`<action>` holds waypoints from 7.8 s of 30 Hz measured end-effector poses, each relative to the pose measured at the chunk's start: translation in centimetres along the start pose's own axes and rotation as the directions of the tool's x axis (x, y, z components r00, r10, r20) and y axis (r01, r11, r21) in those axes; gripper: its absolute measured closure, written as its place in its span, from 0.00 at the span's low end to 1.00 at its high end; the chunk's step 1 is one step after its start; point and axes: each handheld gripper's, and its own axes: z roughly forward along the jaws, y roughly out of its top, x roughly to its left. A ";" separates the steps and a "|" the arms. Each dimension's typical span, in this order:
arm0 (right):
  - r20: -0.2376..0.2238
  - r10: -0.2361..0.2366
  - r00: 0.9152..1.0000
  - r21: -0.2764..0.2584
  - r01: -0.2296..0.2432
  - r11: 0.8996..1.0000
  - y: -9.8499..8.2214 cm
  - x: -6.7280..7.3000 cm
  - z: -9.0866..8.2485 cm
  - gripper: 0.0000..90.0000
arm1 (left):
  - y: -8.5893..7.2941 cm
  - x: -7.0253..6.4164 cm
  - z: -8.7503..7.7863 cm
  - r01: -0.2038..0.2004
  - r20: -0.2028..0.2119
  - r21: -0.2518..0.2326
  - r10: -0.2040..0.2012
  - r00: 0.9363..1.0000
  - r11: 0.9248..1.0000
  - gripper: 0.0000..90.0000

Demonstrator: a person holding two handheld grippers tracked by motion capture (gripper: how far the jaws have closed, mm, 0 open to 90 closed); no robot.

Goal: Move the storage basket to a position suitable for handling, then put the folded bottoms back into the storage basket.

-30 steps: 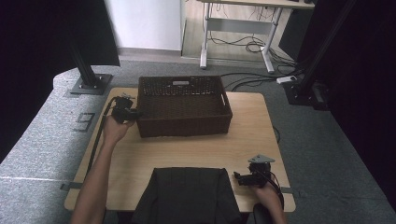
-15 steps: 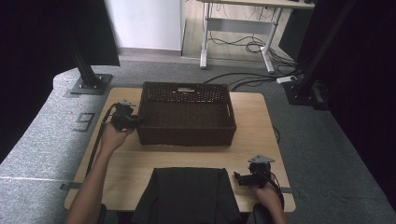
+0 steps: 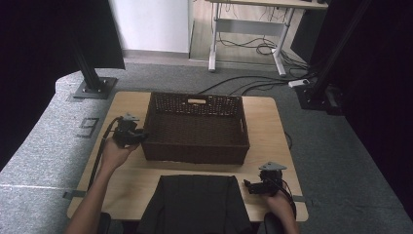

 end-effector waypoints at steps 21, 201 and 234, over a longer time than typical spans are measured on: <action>-0.001 0.003 1.000 0.002 -0.003 1.000 0.0 0.0 0.0 0.00 | -2.9 -3.2 -2.6 -0.016 0.003 -0.006 0.016 1.000 1.000 0.76; -0.627 -0.075 0.775 -0.060 0.048 0.997 2.7 13.2 -1.7 0.70 | -12.6 -13.7 -1.4 -0.074 0.513 -0.101 0.115 0.851 0.992 0.79; -0.547 -0.239 0.802 -0.281 0.092 0.955 7.8 13.2 -6.7 0.80 | -7.7 -12.7 -6.5 -0.055 0.522 -0.303 0.214 0.826 0.951 0.81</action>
